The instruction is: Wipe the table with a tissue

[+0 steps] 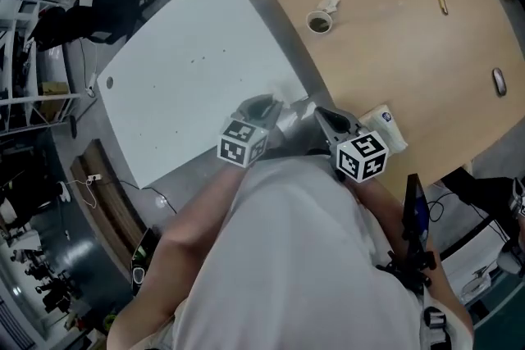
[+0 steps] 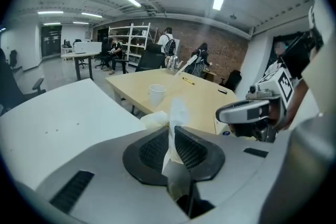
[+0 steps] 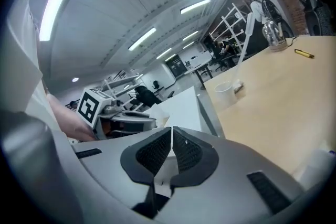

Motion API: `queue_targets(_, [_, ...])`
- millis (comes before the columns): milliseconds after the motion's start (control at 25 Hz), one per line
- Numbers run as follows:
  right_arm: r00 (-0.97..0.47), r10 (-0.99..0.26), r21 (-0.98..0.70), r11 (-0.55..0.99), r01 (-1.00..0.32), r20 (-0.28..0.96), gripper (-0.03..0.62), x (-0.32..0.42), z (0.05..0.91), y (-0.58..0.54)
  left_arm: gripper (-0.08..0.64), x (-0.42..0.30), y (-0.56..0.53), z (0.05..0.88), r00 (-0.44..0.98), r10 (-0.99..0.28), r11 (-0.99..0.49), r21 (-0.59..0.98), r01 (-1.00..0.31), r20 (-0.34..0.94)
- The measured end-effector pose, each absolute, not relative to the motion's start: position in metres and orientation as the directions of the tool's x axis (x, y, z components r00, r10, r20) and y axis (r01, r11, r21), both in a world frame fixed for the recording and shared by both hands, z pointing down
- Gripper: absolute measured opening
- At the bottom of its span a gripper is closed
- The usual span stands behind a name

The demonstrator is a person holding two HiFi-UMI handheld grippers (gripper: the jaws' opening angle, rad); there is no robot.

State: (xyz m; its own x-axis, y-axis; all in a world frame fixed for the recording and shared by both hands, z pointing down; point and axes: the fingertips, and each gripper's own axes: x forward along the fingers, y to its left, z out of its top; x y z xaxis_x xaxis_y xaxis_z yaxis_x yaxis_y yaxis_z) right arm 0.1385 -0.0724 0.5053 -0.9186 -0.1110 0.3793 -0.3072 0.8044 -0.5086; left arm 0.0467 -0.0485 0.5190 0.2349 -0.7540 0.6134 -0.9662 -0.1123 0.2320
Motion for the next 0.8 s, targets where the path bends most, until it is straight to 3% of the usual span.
queue_targets(280, [-0.919,0.007,-0.485,0.851,-0.202,0.395,0.02,0.093,0.514,-0.038,0.041,0.008,0.026,0.528,0.132,-0.776,0.001,0.21,-0.978,0.616])
queue_targets(800, [-0.887,0.044,-0.419,0.891,-0.173,0.46,0.02,0.028,0.523,-0.008,0.041,-0.053,0.092,0.548,0.09,-0.789,0.049,0.209,-0.977,0.607])
